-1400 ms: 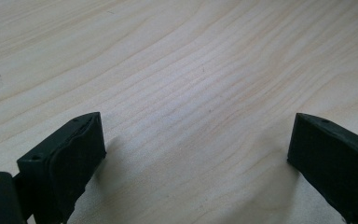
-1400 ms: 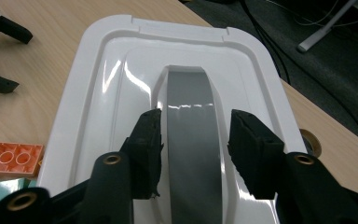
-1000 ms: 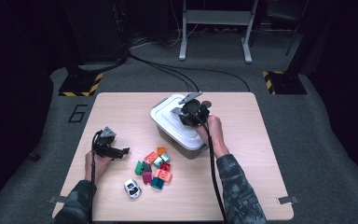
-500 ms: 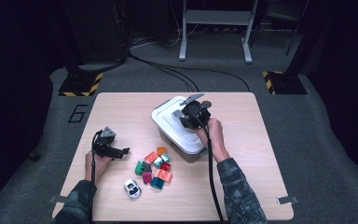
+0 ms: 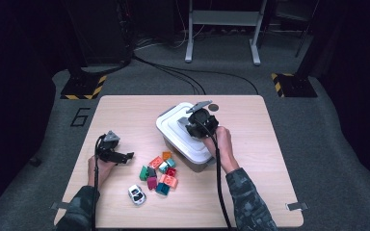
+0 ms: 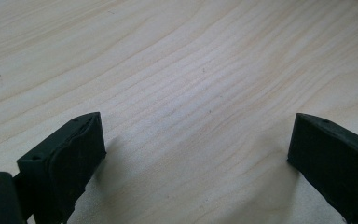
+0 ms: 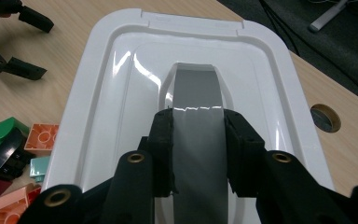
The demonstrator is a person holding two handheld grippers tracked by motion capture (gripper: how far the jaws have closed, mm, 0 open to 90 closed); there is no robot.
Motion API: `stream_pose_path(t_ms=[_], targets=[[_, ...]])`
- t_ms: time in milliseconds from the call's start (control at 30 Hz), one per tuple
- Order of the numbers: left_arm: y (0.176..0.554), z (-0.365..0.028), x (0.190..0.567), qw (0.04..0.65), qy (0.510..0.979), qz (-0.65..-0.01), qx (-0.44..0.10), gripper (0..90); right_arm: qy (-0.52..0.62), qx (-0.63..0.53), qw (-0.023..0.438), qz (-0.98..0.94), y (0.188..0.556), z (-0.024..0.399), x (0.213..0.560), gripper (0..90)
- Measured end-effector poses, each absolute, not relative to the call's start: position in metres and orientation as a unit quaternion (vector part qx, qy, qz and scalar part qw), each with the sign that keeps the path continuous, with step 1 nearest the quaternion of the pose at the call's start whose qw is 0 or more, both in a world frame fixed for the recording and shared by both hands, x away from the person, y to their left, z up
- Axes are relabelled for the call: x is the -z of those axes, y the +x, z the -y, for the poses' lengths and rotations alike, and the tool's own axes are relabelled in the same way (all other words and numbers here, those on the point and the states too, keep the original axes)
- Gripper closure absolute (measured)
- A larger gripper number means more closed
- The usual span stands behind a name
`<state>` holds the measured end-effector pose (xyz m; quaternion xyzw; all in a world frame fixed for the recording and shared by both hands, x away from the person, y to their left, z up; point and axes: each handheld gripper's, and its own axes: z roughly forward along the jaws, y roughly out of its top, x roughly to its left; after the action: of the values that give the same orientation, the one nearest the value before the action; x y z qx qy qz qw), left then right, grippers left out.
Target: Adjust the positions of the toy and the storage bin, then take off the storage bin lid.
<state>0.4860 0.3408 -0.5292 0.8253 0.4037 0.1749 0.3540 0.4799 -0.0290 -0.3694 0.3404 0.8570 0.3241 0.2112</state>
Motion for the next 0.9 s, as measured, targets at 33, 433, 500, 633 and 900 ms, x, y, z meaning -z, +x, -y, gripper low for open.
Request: stream_pose_path(t_ms=[33, 433, 500, 633, 900], targets=[[0.486, -0.341, 0.529, 0.353, 0.826, -0.403, -0.174, 3.8, 0.349, -0.322, 0.206, -0.856, 0.478, 0.028, 0.369, 66.9], [0.486, -0.341, 0.529, 0.352, 0.827, -0.403, -0.174, 3.7, 0.349, -0.341, 0.220, -0.845, 0.478, 0.033, 0.360, 66.7], [0.486, -0.341, 0.529, 0.352, 0.827, -0.403, -0.174, 3.7, 0.345, -0.338, 0.229, -0.845, 0.477, 0.034, 0.358, 66.7], [0.486, -0.341, 0.529, 0.352, 0.827, -0.402, -0.174, 3.7, 0.349, -0.340, 0.232, -0.842, 0.476, 0.036, 0.354, 66.7], [0.487, -0.341, 0.529, 0.351, 0.828, -0.400, -0.174, 3.7, 0.354, -0.345, 0.235, -0.837, 0.474, 0.044, 0.346, 66.7]])
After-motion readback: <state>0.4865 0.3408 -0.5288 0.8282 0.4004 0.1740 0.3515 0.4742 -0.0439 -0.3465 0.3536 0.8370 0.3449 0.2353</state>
